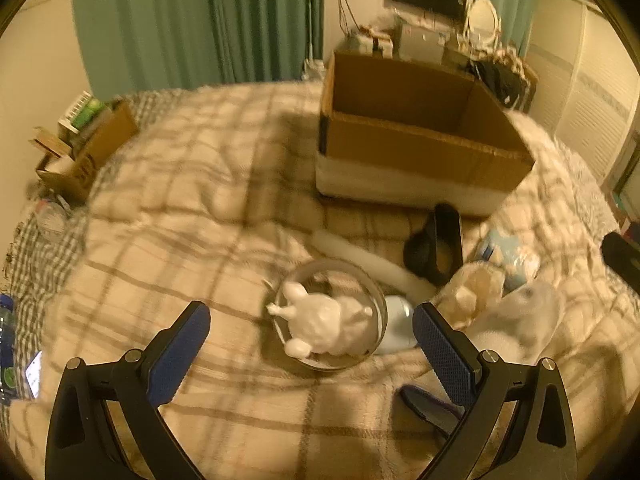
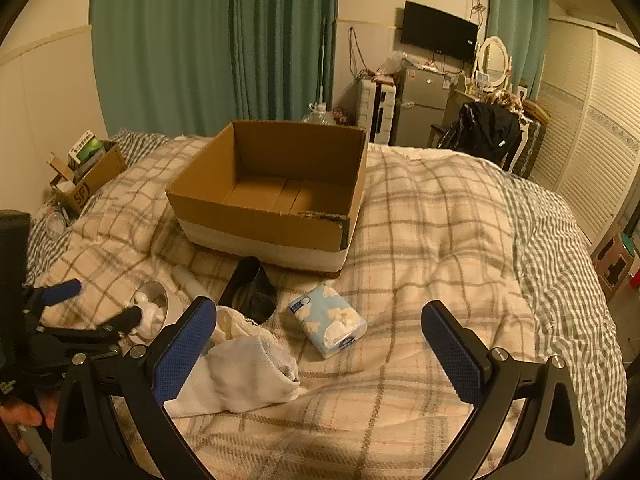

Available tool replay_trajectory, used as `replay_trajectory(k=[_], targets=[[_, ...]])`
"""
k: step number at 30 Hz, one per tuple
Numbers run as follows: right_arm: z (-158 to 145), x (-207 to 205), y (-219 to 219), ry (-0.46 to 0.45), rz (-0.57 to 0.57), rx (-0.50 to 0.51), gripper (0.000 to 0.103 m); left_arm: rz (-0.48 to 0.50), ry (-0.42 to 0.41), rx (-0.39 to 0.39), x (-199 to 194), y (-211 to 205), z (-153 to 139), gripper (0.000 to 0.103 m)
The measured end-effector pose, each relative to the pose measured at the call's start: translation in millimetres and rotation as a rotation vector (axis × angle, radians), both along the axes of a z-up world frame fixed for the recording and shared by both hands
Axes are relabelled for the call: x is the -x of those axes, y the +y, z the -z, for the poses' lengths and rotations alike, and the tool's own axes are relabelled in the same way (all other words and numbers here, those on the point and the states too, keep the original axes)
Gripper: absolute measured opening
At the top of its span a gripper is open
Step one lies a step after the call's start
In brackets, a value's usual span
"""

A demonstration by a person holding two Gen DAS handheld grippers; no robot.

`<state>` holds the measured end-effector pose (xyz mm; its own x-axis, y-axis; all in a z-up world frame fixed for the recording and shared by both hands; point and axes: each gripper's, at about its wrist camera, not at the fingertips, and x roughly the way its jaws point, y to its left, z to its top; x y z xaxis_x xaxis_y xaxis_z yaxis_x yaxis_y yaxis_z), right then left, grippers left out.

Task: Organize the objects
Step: 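Grasp the white tape roll with the left tool while the right tool grasps the white sock, then carry the tape roll and sock into the cardboard box and open both tools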

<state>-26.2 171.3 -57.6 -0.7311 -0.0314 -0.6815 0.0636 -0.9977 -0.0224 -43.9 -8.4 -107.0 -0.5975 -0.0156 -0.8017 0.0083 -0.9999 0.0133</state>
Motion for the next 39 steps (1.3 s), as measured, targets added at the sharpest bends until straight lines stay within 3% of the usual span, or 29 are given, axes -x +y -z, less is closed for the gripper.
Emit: replay_trajectory(k=[7, 9, 11, 12, 16, 20, 24, 27, 29, 31, 35, 39], targets=[[10.5, 7.8, -8.6, -0.051, -0.022, -0.023, 0.103, 0.022, -0.154, -0.007, 23.7, 6.6, 41.2, 0.102], [14.1, 10.7, -12.0, -0.068, -0.036, -0.028, 0.103, 0.013, -0.188, -0.032, 31.1, 3.1, 48.5, 0.096], [16.9, 12.4, -14.4, -0.081, -0.048, -0.029, 0.103, 0.013, -0.214, -0.084, 36.5, -1.5, 54.8, 0.082], [18.8, 13.5, -15.7, -0.091, -0.056, -0.028, 0.103, 0.017, -0.224, -0.115, 37.4, -4.2, 57.0, 0.082], [31.1, 18.5, -19.6, -0.169, -0.098, 0.005, 0.103, 0.019, -0.187, -0.14, 28.3, -8.7, 47.7, 0.082], [41.3, 18.8, -24.8, -0.228, -0.128, 0.015, 0.102, 0.021, -0.119, -0.118, 11.2, -9.5, 28.1, 0.082], [57.3, 20.9, -35.8, -0.312, -0.178, 0.012, 0.091, 0.012, -0.071, -0.102, -3.9, -15.2, 13.4, 0.082], [66.9, 22.8, -43.9, -0.365, -0.217, 0.008, 0.074, 0.009, -0.046, -0.101, -9.9, -21.8, 3.2, 0.082], [68.5, 21.9, -46.5, -0.369, -0.226, 0.005, 0.07, 0.007, -0.03, -0.097, -15.4, -20.3, -6.5, 0.082], [66.4, 19.1, -44.8, -0.358, -0.219, 0.004, 0.055, 0.003, -0.017, -0.091, -23.1, -22.1, -14.0, 0.082], [57.4, 12.6, -40.8, -0.32, -0.2, 0.004, 0.046, -0.007, 0.004, -0.088, -36.8, -28.7, -25.2, 0.082], [35.4, -0.2, -43.6, -0.213, -0.162, -0.067, 0.04, -0.013, 0.027, -0.073, -51.7, -33.6, -35.1, 0.082]])
